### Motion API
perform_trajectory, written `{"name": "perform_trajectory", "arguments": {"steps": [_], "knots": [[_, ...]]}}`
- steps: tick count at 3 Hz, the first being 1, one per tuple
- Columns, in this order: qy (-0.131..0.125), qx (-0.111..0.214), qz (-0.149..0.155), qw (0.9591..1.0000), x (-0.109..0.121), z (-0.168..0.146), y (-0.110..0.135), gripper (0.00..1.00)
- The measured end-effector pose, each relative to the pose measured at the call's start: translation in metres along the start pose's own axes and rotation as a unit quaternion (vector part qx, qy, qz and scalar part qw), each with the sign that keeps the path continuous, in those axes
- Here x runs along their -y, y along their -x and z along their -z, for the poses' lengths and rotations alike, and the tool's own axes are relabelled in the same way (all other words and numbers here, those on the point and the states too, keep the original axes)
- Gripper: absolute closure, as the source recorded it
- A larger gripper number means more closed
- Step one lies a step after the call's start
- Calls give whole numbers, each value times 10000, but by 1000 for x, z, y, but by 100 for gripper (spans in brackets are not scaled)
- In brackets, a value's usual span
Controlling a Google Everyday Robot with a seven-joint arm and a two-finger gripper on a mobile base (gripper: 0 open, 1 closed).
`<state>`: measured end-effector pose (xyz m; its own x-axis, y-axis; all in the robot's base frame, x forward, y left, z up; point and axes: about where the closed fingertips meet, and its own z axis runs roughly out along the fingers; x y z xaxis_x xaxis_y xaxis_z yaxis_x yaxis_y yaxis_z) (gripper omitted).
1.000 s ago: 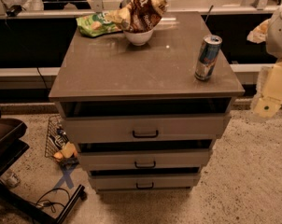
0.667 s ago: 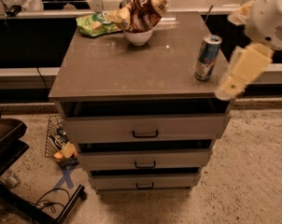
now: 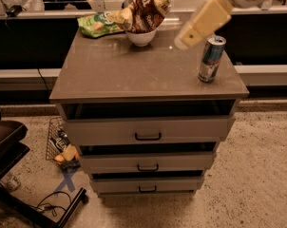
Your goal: Pick brown chip bag from white bowl and place on counter
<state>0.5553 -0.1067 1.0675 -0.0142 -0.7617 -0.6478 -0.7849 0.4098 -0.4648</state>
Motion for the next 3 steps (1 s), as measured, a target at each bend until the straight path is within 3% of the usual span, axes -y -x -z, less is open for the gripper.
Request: {"name": "perform_trajectory", "arguments": {"steps": [1,2,3], "knots": [[-104,79,-237,9996,4,1,6,0],[-78,61,-175,9998,2,1,5,0],[-182,168,-314,9992,19,-13,5,0]]}}
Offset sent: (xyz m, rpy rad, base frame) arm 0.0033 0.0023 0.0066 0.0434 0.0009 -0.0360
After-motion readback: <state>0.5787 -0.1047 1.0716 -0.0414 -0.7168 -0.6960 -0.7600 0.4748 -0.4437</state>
